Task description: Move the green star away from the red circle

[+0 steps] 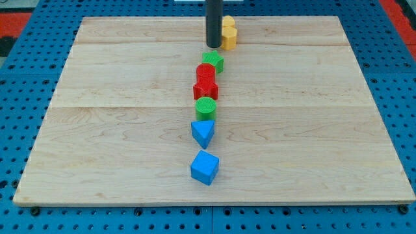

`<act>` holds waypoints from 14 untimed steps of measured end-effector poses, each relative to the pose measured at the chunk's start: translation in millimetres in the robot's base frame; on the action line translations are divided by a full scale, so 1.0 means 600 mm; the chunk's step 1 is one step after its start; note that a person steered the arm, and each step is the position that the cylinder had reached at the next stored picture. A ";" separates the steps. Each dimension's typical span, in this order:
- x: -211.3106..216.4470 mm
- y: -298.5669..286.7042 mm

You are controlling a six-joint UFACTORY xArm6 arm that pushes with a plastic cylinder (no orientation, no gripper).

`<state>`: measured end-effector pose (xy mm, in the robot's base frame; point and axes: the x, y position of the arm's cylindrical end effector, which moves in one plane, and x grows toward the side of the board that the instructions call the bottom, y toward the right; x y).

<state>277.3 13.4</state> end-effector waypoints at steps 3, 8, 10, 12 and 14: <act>-0.004 -0.120; 0.117 0.151; 0.062 0.037; 0.060 -0.138; 0.117 -0.031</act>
<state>347.6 -5.0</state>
